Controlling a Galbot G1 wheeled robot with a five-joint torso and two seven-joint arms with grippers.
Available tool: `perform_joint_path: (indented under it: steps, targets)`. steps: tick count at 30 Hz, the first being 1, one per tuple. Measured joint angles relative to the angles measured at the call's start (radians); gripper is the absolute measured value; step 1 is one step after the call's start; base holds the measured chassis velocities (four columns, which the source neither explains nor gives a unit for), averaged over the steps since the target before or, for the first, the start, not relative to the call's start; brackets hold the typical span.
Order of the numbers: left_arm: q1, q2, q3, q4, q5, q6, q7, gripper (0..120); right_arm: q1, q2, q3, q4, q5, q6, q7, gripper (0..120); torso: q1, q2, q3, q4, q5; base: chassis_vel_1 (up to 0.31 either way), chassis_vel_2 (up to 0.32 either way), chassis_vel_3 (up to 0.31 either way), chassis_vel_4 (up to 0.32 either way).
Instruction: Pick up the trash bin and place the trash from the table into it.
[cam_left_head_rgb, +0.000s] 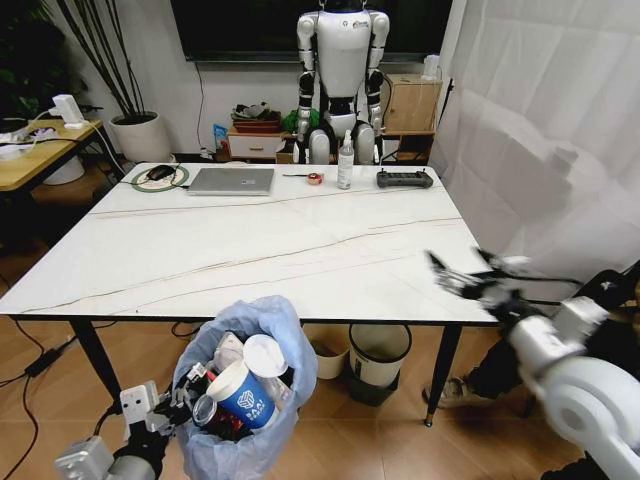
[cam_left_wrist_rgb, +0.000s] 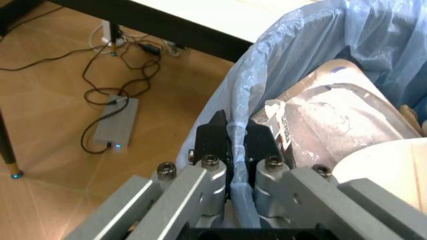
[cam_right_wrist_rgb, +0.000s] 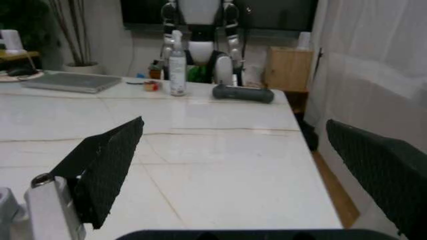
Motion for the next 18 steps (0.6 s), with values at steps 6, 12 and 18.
perform_joint_path:
  steps: [6,12,18]
  targets:
    - [0.006,0.066,0.020,0.031,0.000,-0.021,0.022,0,-0.176,0.180,0.088,0.009,-0.125,0.095,-0.054,100,0.000,0.000,0.000,-0.0002,-0.0001,0.000,0.000,0.000,0.000]
    - [0.000,0.101,0.040,0.056,0.002,-0.037,0.023,0,-0.244,0.332,0.080,0.014,-0.189,0.174,-0.102,100,0.000,0.000,0.000,-0.0004,-0.0002,0.000,0.000,0.000,0.000]
    - [0.011,0.135,0.054,0.068,0.009,-0.056,0.007,0,-0.245,0.357,0.070,0.014,-0.193,0.183,-0.111,100,0.000,0.000,0.000,0.0002,-0.0003,0.000,0.000,0.000,0.000]
